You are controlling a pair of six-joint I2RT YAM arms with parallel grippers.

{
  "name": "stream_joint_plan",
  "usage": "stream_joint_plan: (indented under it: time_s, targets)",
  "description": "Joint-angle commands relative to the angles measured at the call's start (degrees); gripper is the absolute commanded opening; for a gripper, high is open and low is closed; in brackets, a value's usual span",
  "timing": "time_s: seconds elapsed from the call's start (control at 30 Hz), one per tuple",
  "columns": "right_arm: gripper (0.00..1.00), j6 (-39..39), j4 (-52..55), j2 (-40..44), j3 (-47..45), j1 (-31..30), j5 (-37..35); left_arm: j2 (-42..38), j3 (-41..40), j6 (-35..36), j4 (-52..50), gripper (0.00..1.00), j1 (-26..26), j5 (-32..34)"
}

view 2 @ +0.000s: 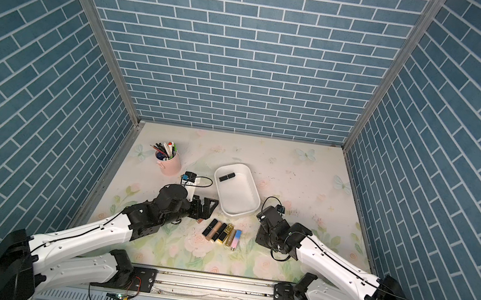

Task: Put the lipstick into the storage box
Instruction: Pick up the lipstick at the center of the board, then place the lipstick in the storage box.

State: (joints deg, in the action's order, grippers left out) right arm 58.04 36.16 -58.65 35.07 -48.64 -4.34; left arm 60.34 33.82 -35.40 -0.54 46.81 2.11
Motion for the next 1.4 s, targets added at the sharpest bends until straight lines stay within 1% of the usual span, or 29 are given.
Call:
stream_joint_plan:
  time_s: [0.0, 0.17, 0.27, 0.4, 0.6, 0.9, 1.03, 1.2, 1.37]
  targets:
    - [0.2, -1.87, 3.17, 1.73, 2.95, 1.05, -1.13, -0.87, 1.01, 0.07, 0.5, 1.0, 0.39, -0.53]
    - [0.19, -2.47, 3.84, 3.04, 7.02, 1.97, -1.72, -2.42, 1.55, 0.0, -0.2, 1.0, 0.39, -0.72]
    - [0.19, -2.8, 2.44, 3.21, 10.07, 2.41, -1.34, -3.59, 1.64, 0.01, -0.43, 1.0, 0.39, -0.79]
    - [0.19, -3.75, -1.54, 1.48, 13.97, 2.84, 0.23, -4.67, 2.12, 0.07, -0.55, 1.0, 0.39, -0.7]
    - [0.19, -4.43, -8.66, -3.15, 17.46, 3.07, 2.41, -6.1, 2.56, -0.09, -0.6, 1.0, 0.36, -0.45]
    - [0.19, -2.42, -22.25, -10.85, 18.39, 3.65, 7.33, -8.01, 3.18, 0.24, -3.37, 1.0, 0.38, 2.17]
    - [0.19, -0.82, -27.42, -14.23, 18.33, 4.75, 8.42, -9.46, 3.03, -0.01, -4.57, 1.0, 0.39, 3.77]
    - [0.2, 2.34, -34.2, -17.37, 16.43, 6.88, 12.96, -11.2, 2.67, -0.02, -7.19, 1.0, 0.38, 6.85]
    - [0.2, 3.87, -38.55, -21.64, 16.44, 7.86, 15.32, -12.33, 1.82, -0.05, -8.64, 1.0, 0.39, 8.45]
